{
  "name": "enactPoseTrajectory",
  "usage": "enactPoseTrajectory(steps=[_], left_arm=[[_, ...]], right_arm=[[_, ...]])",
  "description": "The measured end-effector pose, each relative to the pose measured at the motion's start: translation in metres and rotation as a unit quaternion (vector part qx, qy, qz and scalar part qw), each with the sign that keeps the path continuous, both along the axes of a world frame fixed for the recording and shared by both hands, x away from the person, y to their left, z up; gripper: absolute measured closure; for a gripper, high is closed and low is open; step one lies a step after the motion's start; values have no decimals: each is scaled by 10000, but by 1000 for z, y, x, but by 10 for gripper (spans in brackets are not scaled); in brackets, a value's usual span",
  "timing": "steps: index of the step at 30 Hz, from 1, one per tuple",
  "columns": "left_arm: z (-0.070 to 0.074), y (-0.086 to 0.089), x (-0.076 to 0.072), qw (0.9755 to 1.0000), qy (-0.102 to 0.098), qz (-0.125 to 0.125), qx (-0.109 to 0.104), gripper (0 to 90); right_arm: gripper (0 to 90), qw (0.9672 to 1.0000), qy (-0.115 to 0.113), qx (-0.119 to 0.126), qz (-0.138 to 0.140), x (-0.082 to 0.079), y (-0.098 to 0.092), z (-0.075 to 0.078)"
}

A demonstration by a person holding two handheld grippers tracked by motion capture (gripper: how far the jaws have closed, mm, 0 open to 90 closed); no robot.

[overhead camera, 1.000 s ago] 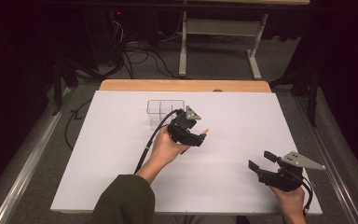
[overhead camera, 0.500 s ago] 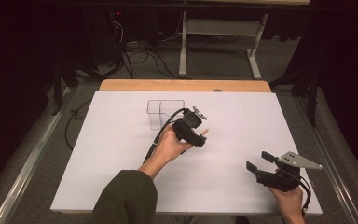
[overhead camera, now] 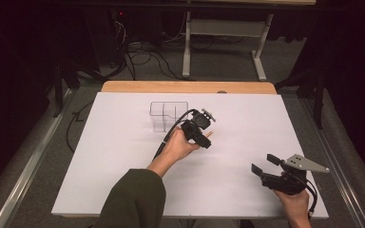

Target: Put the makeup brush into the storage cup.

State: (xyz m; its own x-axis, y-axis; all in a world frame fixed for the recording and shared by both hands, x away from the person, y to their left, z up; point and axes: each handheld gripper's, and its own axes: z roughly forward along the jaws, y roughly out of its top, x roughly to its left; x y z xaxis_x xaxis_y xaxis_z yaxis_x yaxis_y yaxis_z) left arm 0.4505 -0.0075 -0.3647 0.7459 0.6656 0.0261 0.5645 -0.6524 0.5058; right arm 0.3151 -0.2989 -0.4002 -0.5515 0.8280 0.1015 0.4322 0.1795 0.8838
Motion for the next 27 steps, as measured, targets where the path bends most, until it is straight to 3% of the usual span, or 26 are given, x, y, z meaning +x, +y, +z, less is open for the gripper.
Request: enactPoseTrajectory(steps=[9, 15, 27], left_arm=[[-12, -2, 10, 9986, 441, 35, 305, 452], [-16, -7, 15, 9980, 469, 64, 414, 460], [-27, -9, 24, 9970, 639, 233, 366, 550]], right_arm=[[254, 10000, 28, 4, 22, 0, 1, 0], [255, 10000, -16, -17, 48, -1, 1, 0], [256, 10000, 1, -12, 50, -1, 1, 0]])
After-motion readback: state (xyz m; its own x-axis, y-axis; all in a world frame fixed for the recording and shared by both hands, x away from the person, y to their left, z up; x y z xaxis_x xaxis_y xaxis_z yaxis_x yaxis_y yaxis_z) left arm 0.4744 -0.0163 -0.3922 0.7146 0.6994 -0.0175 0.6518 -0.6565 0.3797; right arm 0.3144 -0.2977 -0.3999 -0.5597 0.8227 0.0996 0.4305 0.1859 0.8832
